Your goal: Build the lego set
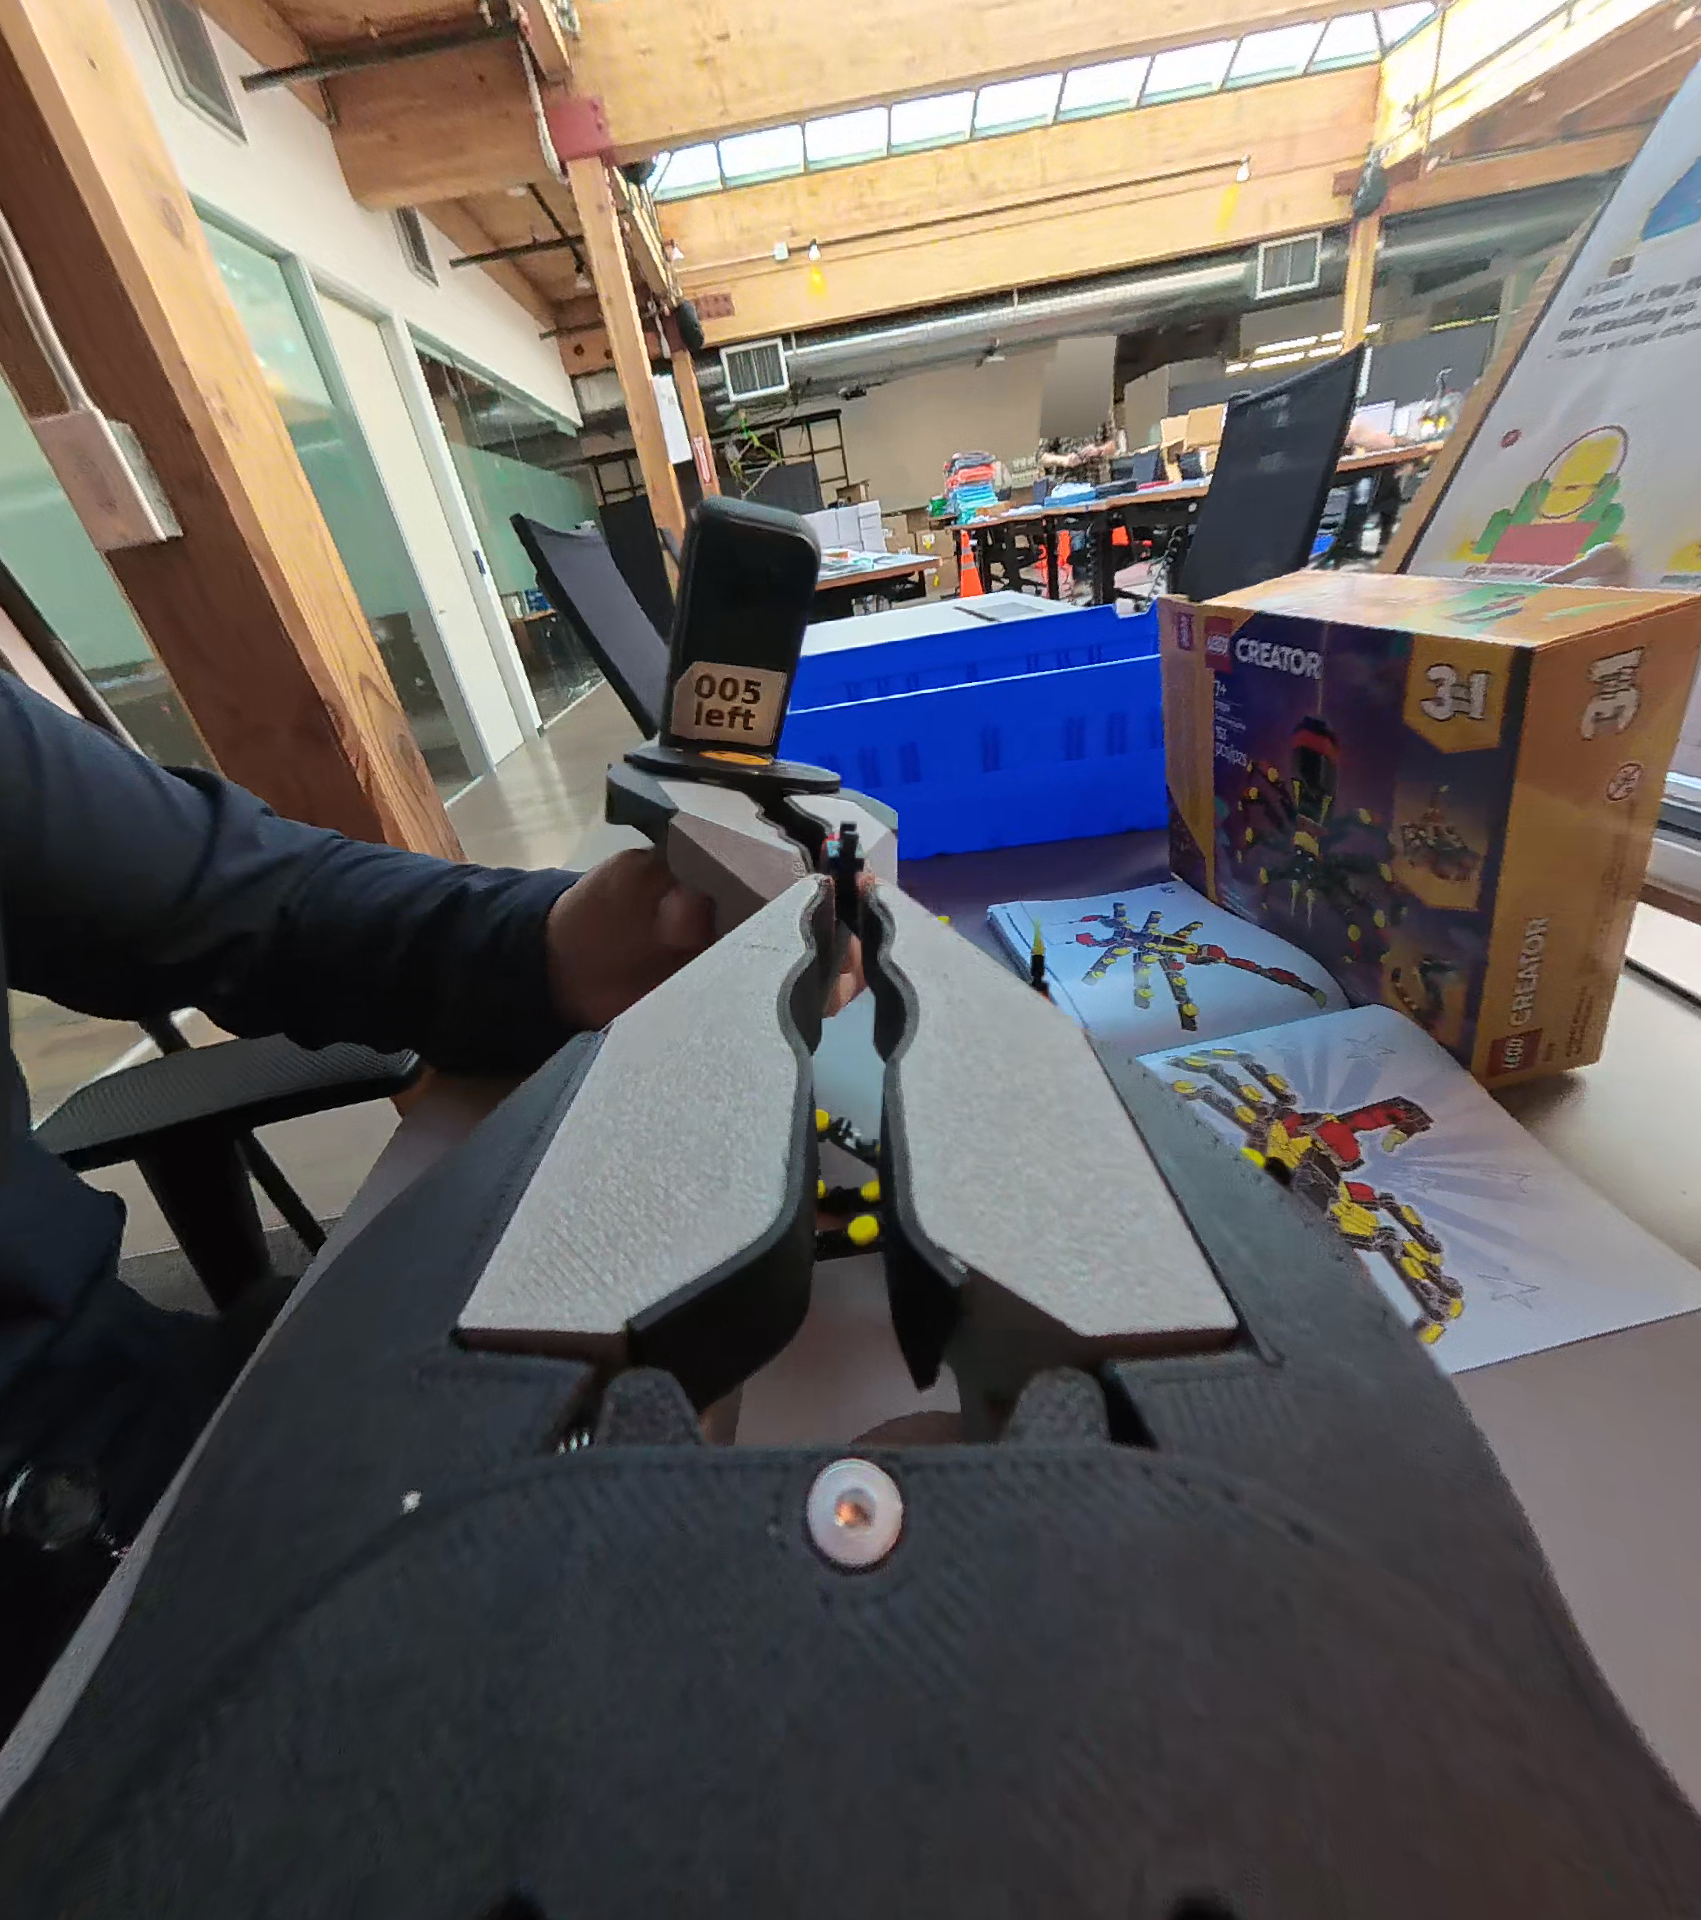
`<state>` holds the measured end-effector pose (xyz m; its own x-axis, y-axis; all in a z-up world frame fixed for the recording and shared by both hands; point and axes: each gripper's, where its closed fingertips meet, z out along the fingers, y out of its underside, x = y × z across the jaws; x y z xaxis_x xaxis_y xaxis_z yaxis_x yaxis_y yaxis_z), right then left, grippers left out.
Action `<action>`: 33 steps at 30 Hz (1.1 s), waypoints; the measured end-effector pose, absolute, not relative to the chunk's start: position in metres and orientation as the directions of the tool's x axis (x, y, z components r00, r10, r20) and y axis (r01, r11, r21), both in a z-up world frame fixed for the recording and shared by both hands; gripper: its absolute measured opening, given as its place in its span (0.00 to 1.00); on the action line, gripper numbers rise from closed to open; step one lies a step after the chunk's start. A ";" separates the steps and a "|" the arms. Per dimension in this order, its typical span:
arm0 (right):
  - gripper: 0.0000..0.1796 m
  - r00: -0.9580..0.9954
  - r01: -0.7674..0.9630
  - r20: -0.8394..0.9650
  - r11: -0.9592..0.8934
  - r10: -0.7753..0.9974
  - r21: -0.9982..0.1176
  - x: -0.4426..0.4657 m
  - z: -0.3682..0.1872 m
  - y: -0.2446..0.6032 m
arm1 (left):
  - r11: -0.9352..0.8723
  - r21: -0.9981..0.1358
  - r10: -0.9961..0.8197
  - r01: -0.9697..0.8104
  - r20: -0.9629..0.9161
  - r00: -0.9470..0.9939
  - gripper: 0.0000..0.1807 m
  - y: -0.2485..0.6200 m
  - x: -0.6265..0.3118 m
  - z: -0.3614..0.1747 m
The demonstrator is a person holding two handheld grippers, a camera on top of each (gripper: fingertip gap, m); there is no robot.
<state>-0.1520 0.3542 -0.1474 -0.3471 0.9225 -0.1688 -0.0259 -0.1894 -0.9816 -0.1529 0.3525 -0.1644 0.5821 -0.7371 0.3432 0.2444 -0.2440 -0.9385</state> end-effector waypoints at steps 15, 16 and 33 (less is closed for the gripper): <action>0.01 0.306 0.080 0.492 0.493 0.815 -0.866 -0.117 -0.148 0.445 | -0.117 -0.949 -0.609 0.292 0.301 0.734 0.03 0.369 -0.221 -0.149; 0.01 0.343 0.109 0.515 0.511 0.786 -0.853 -0.113 -0.149 0.449 | -0.120 -0.953 -0.607 0.277 0.291 0.739 0.03 0.370 -0.222 -0.151; 0.10 0.544 0.196 0.328 0.264 0.772 -0.945 -0.063 -0.177 0.438 | 0.064 -0.967 -0.483 -0.247 -0.247 0.840 0.03 0.361 -0.212 -0.179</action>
